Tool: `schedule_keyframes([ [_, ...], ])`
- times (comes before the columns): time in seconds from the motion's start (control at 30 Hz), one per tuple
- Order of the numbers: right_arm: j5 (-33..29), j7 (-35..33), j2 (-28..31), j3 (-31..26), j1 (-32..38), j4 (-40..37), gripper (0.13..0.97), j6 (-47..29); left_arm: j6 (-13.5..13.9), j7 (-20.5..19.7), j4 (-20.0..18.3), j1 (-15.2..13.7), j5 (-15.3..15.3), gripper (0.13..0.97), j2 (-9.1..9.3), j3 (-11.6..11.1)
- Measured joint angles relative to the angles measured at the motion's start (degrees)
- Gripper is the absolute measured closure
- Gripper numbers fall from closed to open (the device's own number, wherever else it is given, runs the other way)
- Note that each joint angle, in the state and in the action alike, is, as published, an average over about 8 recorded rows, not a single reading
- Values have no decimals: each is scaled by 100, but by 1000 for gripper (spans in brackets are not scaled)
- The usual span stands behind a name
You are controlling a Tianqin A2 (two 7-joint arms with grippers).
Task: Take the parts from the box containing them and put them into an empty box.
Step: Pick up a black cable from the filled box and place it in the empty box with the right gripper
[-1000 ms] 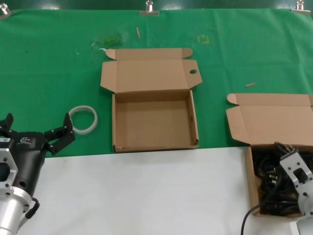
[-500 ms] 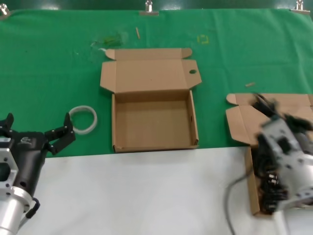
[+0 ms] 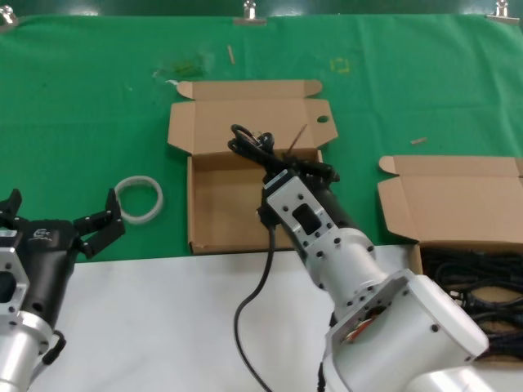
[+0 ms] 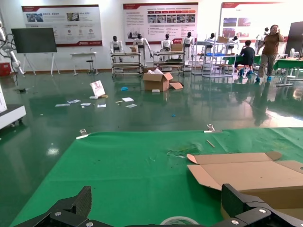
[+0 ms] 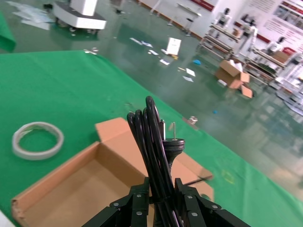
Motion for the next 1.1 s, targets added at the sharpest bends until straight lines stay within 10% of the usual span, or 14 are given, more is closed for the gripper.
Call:
schedule_keyframes([
  [1.1,-87,667,38,-380,121,-750,803,-202,0,0,0,0,0,132,0,0],
])
